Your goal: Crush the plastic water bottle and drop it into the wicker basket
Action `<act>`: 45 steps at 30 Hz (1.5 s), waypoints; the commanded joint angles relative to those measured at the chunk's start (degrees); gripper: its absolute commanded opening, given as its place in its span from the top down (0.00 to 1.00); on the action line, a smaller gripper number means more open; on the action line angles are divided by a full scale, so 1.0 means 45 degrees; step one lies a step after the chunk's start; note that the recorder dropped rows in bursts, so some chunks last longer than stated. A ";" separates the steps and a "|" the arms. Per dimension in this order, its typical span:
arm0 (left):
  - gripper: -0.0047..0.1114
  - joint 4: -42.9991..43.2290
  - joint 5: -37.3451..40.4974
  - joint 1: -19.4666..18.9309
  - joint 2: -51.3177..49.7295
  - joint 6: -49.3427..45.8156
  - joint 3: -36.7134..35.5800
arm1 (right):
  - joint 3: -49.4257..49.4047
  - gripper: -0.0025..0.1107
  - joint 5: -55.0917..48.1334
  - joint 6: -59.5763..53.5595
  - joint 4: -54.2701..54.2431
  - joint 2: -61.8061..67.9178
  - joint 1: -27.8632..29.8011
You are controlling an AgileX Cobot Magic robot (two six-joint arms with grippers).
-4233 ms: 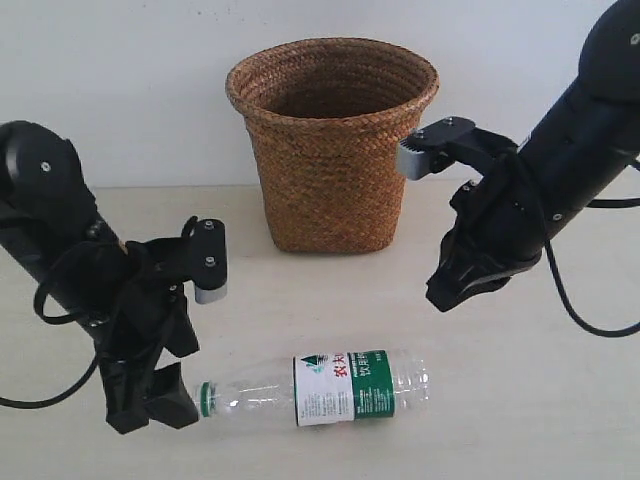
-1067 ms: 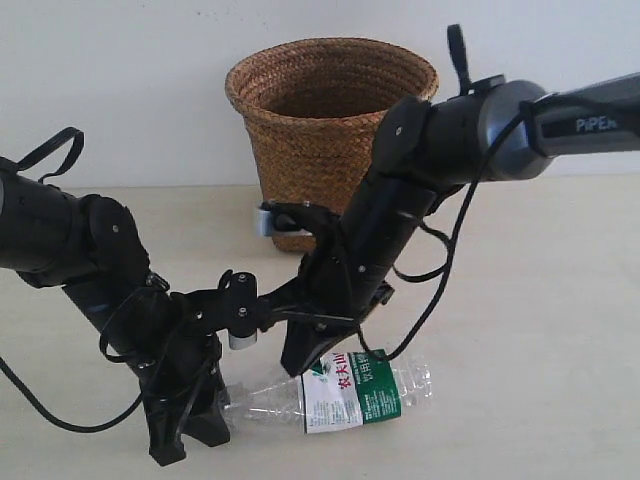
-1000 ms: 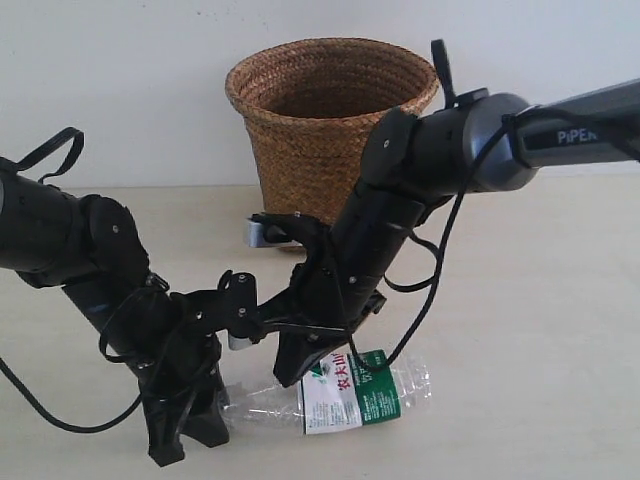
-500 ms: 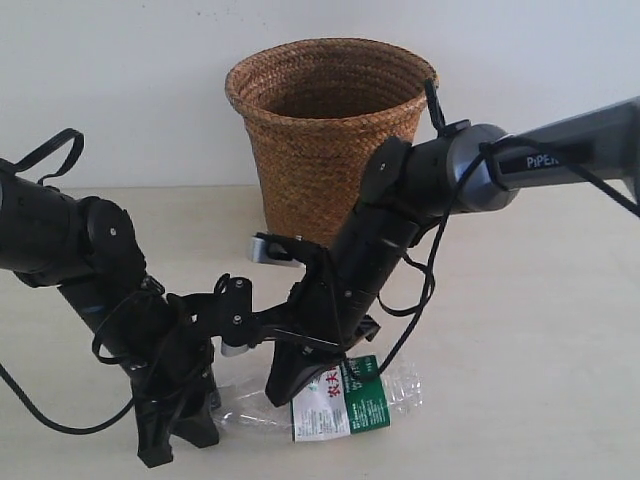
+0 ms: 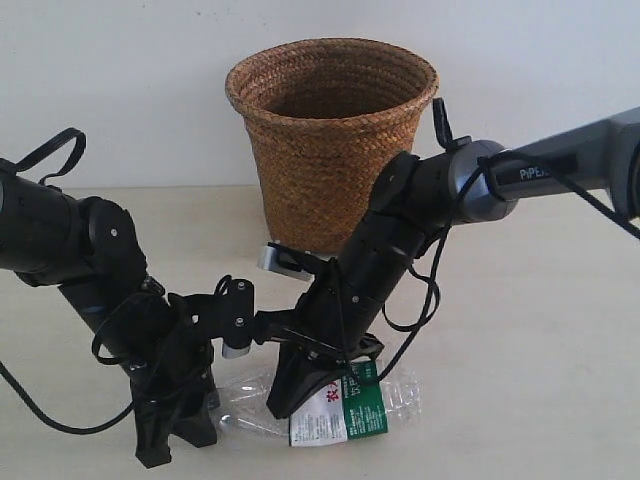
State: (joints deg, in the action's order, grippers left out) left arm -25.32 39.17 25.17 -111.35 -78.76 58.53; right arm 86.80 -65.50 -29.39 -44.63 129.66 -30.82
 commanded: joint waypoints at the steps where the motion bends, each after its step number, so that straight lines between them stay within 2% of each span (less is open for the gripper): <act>1: 0.93 -0.0457 0.0020 0.0035 -0.0034 0.0364 -0.0012 | -0.0471 0.98 0.1790 -0.1068 0.3603 0.1128 0.0157; 5: 0.93 -0.0426 0.0020 0.0035 -0.0229 0.0449 -0.0012 | -0.0471 0.98 0.1403 -0.3364 0.3779 0.1128 0.0157; 7: 0.93 -0.0405 0.0020 0.0035 -0.0279 0.0449 -0.0012 | -0.0439 0.98 0.1281 -0.3712 0.4004 0.1128 0.0187; 12: 0.93 -0.0127 0.0020 0.0035 -0.0327 0.0449 -0.0012 | 0.0113 0.98 0.1204 -0.2485 0.4345 0.1439 0.0206; 17: 0.93 -0.0127 0.0020 0.0035 -0.0327 0.0449 -0.0012 | 0.1724 0.98 0.0543 -0.0671 0.5225 0.1813 0.0206; 21: 0.93 -0.0125 0.0046 0.0035 -0.0327 0.0449 -0.0012 | 0.2639 0.98 -0.0080 -0.0546 0.5288 0.2607 0.0206; 28: 0.93 -0.0125 0.0020 0.0035 -0.0327 0.0449 -0.0012 | 0.3214 0.98 0.0094 -0.0032 0.5914 0.3289 0.0206; 34: 0.93 -0.0125 0.0020 0.0035 -0.0327 0.0449 -0.0012 | 0.3214 0.98 -0.0991 0.0171 0.5536 0.2281 0.0206; 39: 0.93 -0.0125 0.0020 0.0035 -0.0327 0.0449 -0.0012 | 0.3214 0.98 -0.0991 0.0171 0.4534 0.0649 0.0206; 45: 0.93 -0.0095 0.0019 0.0035 -0.0327 0.0449 -0.0012 | 0.3214 0.98 -0.0991 0.0418 0.4718 -0.1446 0.0386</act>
State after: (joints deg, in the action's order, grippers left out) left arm -27.07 36.95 25.17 -112.06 -76.61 59.00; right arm 101.55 -70.49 -28.19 -25.17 127.28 -30.20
